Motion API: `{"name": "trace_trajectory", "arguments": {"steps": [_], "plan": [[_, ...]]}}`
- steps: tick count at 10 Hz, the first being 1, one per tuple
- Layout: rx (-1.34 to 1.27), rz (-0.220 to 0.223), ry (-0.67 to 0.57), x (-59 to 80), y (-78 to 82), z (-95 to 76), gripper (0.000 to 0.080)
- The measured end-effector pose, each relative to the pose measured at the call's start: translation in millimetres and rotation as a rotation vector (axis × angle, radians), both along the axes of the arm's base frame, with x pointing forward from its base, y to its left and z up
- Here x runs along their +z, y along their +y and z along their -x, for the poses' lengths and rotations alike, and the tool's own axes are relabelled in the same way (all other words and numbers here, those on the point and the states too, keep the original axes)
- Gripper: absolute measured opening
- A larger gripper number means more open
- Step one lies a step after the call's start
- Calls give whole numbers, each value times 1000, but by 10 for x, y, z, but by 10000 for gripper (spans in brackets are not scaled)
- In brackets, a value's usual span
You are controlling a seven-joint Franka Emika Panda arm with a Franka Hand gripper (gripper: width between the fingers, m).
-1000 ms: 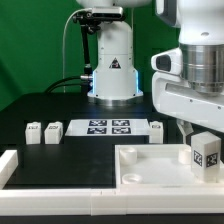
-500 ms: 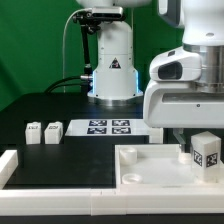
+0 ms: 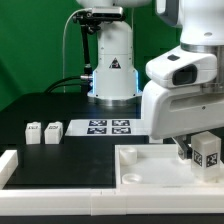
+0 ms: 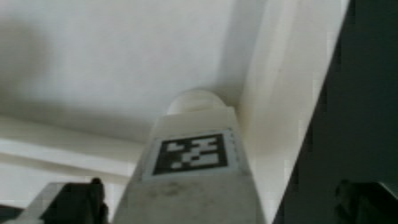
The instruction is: Assemble one leg
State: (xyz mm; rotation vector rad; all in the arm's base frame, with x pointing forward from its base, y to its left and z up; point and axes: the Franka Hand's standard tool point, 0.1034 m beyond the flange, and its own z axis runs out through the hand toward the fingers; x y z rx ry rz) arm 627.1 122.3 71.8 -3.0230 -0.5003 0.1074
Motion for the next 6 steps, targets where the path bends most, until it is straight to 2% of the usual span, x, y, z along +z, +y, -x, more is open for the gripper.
{"name": "trace_trajectory", "arguments": {"steps": [1, 3, 4, 5, 6], "plan": [[-27, 2, 2, 0, 2, 1, 649], [-74, 6, 5, 0, 0, 1, 387], [-74, 6, 5, 0, -4, -1, 290], [-112, 7, 7, 0, -2, 0, 290], [-267, 18, 13, 1, -5, -5, 290]]}}
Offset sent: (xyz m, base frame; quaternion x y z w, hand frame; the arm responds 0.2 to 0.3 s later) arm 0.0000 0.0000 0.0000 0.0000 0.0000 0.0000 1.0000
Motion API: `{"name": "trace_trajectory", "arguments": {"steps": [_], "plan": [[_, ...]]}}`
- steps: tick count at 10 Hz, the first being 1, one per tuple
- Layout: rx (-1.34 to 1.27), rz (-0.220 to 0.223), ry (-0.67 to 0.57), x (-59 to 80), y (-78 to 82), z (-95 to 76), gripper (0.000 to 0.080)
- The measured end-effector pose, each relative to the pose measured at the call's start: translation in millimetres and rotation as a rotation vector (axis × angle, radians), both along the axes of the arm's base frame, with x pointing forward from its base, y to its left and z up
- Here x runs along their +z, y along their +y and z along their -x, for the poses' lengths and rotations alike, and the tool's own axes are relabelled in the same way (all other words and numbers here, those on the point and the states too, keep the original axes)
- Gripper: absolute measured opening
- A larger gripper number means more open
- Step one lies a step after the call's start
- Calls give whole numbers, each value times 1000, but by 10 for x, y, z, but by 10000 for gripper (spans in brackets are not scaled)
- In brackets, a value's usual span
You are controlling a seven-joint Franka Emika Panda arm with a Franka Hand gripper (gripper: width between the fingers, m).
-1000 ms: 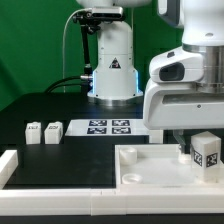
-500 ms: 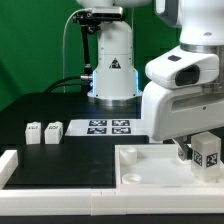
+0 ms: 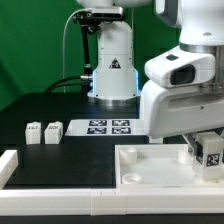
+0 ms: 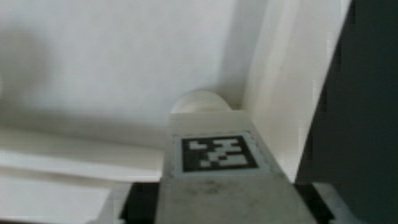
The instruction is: Assemble one leg
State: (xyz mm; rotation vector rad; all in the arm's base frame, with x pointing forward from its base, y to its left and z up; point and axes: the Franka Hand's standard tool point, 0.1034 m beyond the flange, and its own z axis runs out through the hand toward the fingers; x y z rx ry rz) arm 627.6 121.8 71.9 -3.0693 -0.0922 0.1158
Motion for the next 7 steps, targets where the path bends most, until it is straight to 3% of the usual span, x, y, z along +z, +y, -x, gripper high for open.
{"name": "trace_trajectory", "arguments": {"steps": [7], "plan": [[-1030, 53, 60, -12, -7, 12, 290]]}}
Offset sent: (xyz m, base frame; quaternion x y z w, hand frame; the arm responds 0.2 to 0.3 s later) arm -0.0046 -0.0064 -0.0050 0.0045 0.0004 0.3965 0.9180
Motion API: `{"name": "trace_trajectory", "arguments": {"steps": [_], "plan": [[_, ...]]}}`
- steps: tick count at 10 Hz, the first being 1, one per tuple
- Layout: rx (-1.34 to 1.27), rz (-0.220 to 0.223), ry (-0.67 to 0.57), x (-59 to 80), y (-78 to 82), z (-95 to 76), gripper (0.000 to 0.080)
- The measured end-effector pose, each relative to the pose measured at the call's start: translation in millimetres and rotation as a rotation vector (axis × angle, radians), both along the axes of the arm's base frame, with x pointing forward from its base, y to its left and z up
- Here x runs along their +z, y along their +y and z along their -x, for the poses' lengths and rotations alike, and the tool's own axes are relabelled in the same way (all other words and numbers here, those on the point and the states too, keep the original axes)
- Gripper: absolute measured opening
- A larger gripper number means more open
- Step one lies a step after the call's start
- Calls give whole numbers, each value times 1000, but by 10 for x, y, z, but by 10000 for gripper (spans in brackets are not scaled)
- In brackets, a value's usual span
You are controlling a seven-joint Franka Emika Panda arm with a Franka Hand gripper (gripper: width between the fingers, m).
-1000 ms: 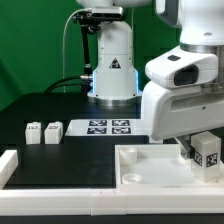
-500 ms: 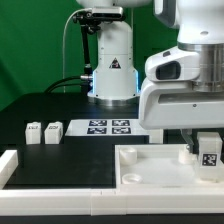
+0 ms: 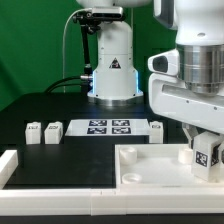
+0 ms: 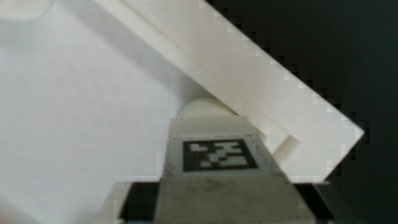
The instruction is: Assemble one leg
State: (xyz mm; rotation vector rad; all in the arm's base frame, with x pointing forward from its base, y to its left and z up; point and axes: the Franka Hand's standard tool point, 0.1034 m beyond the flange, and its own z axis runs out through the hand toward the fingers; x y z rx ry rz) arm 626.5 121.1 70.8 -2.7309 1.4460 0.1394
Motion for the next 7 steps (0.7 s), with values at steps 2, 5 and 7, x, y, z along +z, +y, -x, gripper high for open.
{"name": "trace_trajectory", "arguments": {"steps": [2, 5, 7], "plan": [[-90, 4, 8, -1, 5, 1, 291], [24, -2, -2, 0, 2, -1, 602], [320, -18, -27, -5, -25, -4, 635]]}}
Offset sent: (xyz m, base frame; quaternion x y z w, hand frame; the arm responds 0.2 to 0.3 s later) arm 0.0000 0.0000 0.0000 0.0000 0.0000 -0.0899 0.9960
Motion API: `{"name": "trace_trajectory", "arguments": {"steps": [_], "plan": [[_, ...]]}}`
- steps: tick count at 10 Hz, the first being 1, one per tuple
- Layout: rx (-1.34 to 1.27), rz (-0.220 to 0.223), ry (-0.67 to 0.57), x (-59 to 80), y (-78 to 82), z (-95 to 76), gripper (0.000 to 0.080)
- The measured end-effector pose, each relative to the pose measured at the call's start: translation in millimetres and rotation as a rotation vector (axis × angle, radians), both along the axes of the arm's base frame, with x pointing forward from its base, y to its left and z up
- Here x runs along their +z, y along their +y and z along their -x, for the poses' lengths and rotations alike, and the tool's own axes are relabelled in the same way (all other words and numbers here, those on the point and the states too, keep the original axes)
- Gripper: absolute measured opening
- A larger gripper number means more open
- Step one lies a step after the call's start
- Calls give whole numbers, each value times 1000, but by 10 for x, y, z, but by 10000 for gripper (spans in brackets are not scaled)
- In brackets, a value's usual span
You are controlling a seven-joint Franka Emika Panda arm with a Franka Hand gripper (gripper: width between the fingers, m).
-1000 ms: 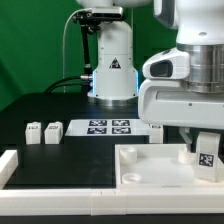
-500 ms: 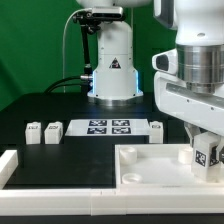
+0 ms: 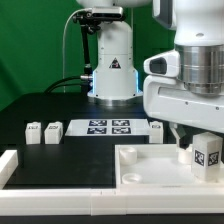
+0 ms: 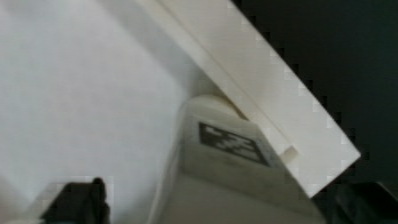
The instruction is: Assemble one leg
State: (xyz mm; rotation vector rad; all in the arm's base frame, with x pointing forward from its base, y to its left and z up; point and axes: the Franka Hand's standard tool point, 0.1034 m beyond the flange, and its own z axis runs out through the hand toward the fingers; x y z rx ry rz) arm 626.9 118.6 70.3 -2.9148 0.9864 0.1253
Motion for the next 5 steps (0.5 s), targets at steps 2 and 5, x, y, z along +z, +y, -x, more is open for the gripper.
{"name": "trace_trajectory", "arguments": {"steps": [2, 5], "plan": [[170, -10, -14, -1, 36, 8, 647], [504, -24, -41, 3, 55, 12, 649]]}}
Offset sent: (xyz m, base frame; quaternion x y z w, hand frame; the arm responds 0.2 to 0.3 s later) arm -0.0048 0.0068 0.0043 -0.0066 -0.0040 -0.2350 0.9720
